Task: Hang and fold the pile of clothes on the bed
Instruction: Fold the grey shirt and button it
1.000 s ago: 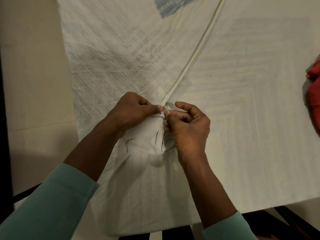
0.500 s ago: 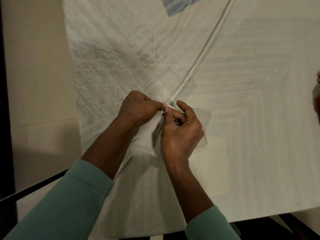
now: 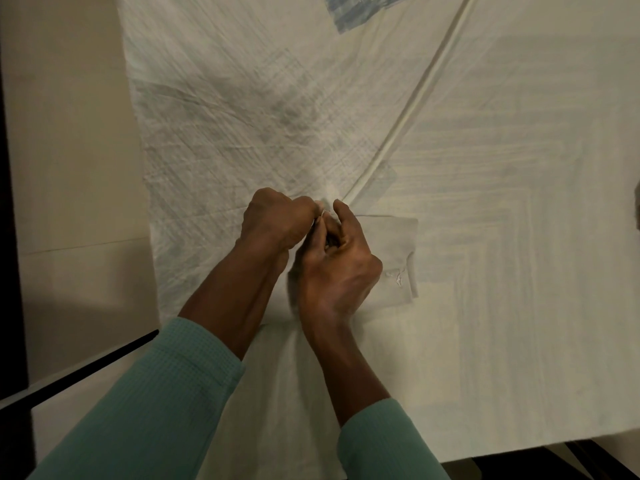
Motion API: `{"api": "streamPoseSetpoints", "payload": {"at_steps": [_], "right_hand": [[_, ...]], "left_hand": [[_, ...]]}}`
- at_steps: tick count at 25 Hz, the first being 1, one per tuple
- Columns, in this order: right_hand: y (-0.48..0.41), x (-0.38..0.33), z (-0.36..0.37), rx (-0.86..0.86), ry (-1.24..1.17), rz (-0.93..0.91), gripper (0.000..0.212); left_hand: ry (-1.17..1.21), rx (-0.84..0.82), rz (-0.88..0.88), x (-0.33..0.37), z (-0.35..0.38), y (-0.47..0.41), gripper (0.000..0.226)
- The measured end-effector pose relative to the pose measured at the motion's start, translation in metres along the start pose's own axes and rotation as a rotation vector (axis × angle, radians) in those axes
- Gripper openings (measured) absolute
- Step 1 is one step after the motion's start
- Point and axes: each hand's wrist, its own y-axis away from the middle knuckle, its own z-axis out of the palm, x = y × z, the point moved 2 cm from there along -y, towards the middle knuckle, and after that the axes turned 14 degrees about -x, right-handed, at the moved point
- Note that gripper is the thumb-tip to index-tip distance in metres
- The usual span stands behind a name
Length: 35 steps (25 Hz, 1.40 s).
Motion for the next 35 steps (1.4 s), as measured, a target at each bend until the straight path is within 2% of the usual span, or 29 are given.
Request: {"api": "streamPoseSetpoints", "payload": {"at_steps": [3, 9, 12, 15, 21, 23, 27, 30, 31, 33, 35], "right_hand": [[0.001, 0.002, 0.001, -0.013, -0.109, 0.067, 0.021], [-0.007, 0.011, -0.007, -0.046, -0.669, 0.502, 0.019], [-0.01, 0.012, -0.007, -0.075, -0.785, 0.544, 0.019], [-0.006, 0.014, -0.005, -0.091, -0.665, 0.462, 0.015], [0.001, 0.013, 0.002, -0.065, -0.227, 0.175, 0.013], [0.0, 0.016, 0.004, -0.08, -0.178, 0.123, 0.015], [-0.004, 0.018, 0.005, -0.108, -0.123, 0.077, 0.017], [-0.005, 0.011, -0.009, -0.198, -0.228, 0.101, 0.017], [-0.01, 0.008, -0.022, -0.187, -0.231, 0.071, 0.017], [-0.027, 0.012, -0.05, -0.129, -0.017, -0.073, 0.023], [-0.053, 0.023, -0.072, -0.283, 0.254, -0.105, 0.038]], "left_hand": [[0.039, 0.02, -0.006, -0.002, 0.002, -0.003, 0.024], [-0.003, 0.011, -0.001, -0.003, -0.004, 0.0, 0.043], [-0.021, 0.016, 0.013, -0.005, -0.004, -0.002, 0.045], [-0.028, 0.029, 0.024, -0.006, -0.002, 0.0, 0.058], [-0.005, 0.052, 0.015, -0.003, 0.0, -0.003, 0.044], [0.034, 0.03, 0.008, -0.005, -0.001, -0.007, 0.033], [-0.005, -0.009, 0.024, -0.004, -0.002, -0.008, 0.032], [-0.062, -0.127, 0.045, -0.001, -0.014, 0.003, 0.032], [-0.068, -0.152, 0.08, 0.0, -0.021, 0.008, 0.03], [-0.197, -0.035, 0.273, -0.003, -0.037, 0.015, 0.028], [-0.42, 0.045, 0.483, -0.008, -0.047, 0.017, 0.029]]}}
